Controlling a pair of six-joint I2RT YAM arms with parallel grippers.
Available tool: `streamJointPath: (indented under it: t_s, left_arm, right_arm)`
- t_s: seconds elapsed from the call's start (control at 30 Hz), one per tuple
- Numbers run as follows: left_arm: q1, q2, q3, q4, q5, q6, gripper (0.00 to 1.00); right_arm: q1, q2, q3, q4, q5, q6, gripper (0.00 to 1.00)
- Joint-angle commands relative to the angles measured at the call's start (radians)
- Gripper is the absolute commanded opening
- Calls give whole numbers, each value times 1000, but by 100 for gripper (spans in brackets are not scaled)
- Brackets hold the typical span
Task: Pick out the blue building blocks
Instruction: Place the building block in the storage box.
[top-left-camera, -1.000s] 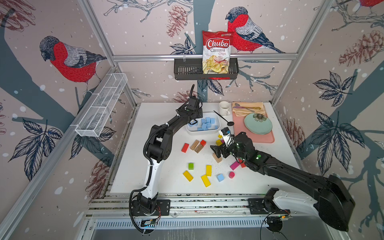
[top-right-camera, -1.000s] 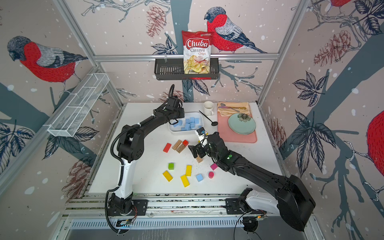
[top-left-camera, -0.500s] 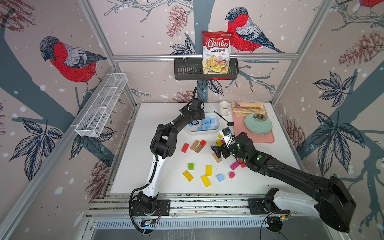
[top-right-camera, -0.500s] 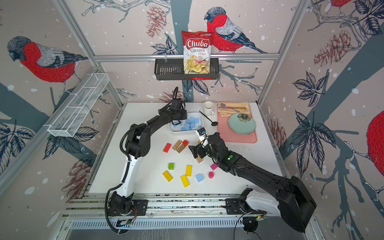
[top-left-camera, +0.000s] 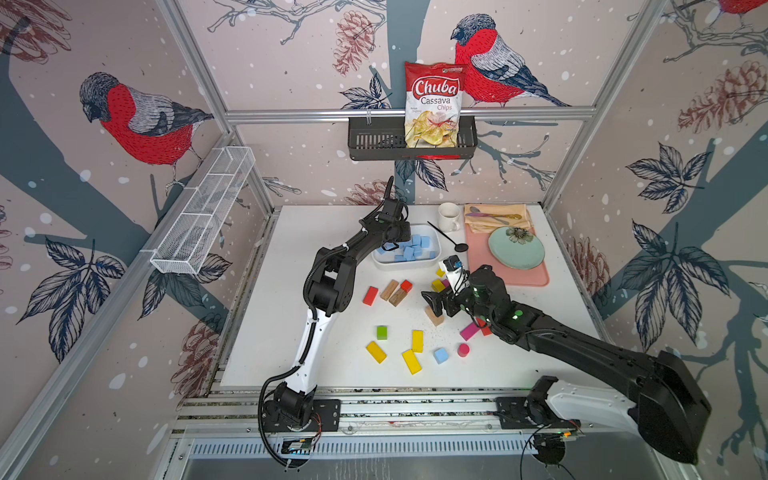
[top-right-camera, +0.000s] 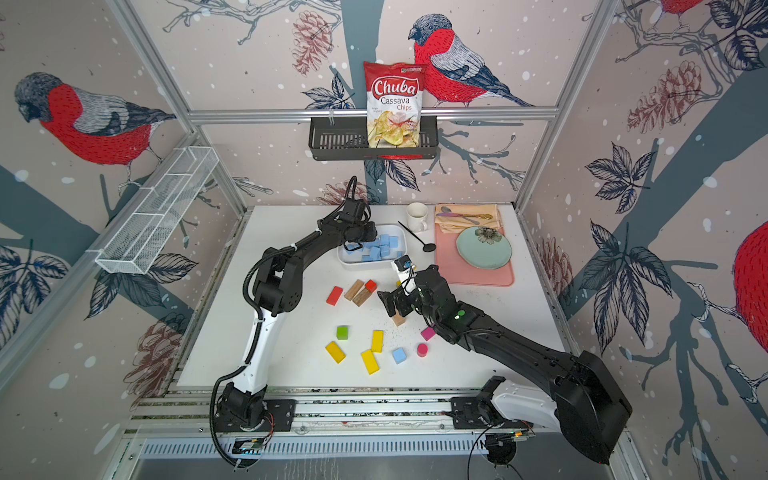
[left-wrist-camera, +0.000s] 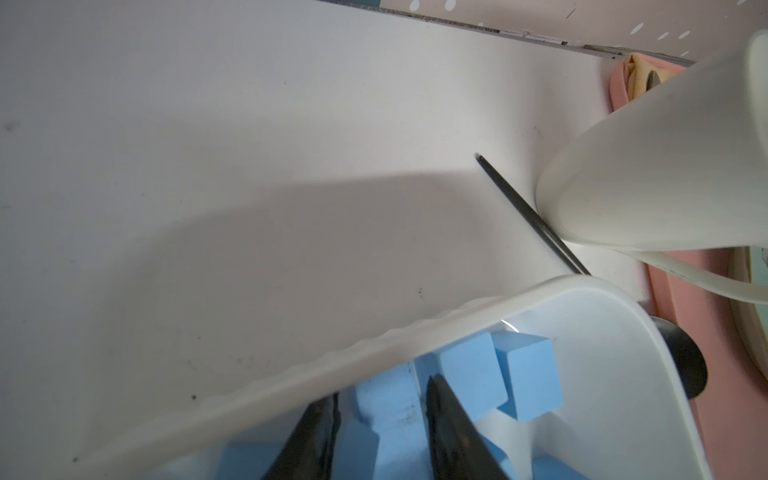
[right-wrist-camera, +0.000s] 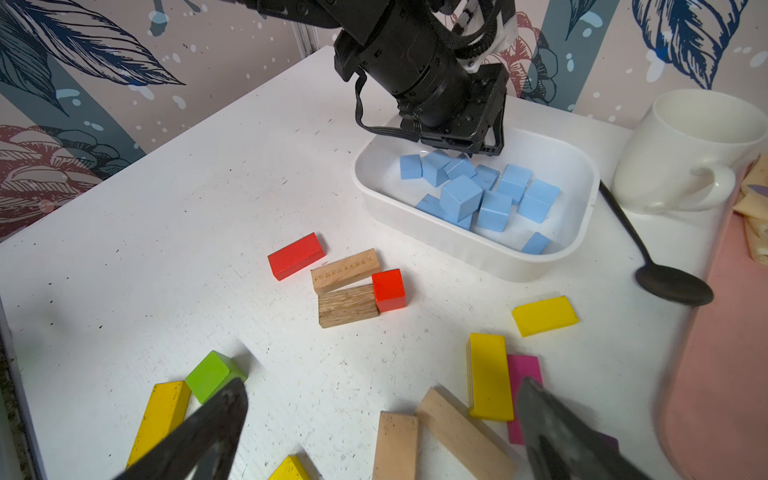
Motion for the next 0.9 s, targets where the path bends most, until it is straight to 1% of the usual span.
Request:
streamJointPath:
  t_s: [0.0,0.13,0.27,0.33,0.43,0.53,0.7,0.87]
  left_arm:
    - [2,-21,3,8,14,8,44]
    - [2,-71,-37,37,18,17,50]
    - [2,-169,-142,115,40,38,58]
    - [2,-226,-207,160,54,52,63]
    - [2,-318,-328,239,77,70,71]
    - [2,-417,-464,332,112,91,76]
    - [2,-582,-700,489,191,140,85]
    - [2,-715,-878,590,247,193,96]
  right_arm:
    - [1,-1,-1,1,16,14,99]
    - [1,-6,-4,-7,13,21,99]
    - [2,-8,-1,-32,3,33,99]
    - [4,-8,2,-51,2,40,99]
    - [10,-6,7,-86,8,57,99]
    - [22,-4,13,-126,19,78,100]
    - [62,-1,16,-203,79,127,100]
    - [109,2,16,-290,128,190,99]
